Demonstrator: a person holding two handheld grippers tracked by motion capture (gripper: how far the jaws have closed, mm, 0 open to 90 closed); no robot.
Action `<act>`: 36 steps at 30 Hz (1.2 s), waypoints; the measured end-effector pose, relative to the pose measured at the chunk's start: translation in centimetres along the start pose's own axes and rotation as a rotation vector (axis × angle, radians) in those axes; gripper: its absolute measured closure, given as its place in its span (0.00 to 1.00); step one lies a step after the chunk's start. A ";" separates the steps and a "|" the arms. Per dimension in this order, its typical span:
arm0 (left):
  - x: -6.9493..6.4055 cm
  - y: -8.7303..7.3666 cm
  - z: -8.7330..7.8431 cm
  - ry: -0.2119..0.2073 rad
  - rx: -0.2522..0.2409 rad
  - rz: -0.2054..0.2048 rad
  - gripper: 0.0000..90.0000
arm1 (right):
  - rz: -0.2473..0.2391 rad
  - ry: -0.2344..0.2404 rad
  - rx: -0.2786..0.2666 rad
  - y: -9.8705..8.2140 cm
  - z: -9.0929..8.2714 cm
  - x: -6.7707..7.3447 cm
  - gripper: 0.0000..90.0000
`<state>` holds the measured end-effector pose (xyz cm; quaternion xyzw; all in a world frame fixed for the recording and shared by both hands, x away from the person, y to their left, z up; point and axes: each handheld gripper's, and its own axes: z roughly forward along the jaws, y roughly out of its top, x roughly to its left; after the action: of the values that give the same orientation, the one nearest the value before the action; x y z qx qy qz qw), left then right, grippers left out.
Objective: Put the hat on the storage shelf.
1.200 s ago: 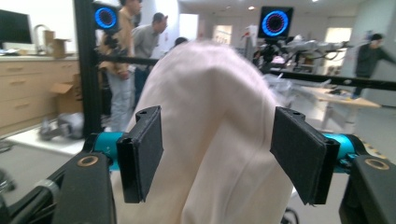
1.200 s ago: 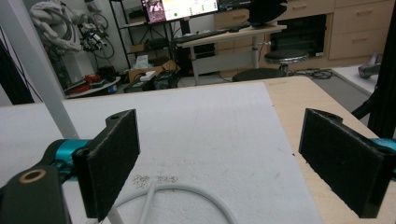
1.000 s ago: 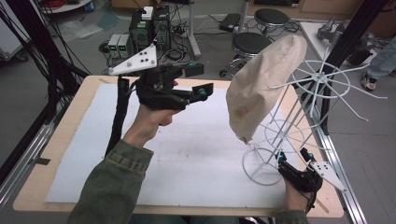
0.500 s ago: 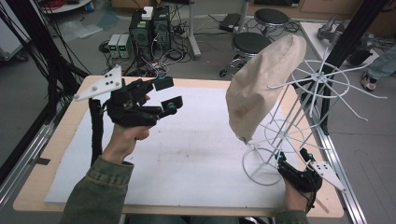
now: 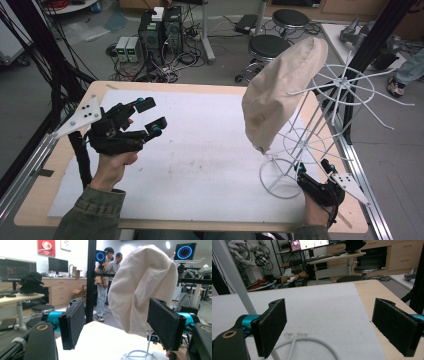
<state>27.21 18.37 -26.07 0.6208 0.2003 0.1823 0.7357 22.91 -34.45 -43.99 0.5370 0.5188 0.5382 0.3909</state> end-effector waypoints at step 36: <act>5.0 -12.0 -16.0 0.391 0.008 -0.109 0.38 | 0.017 -0.019 0.012 -0.1 0.1 0.0 0.13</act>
<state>23.36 32.43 -40.63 0.5647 0.3734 0.2585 0.6891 22.98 -34.42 -44.15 0.5487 0.5136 0.5334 0.3882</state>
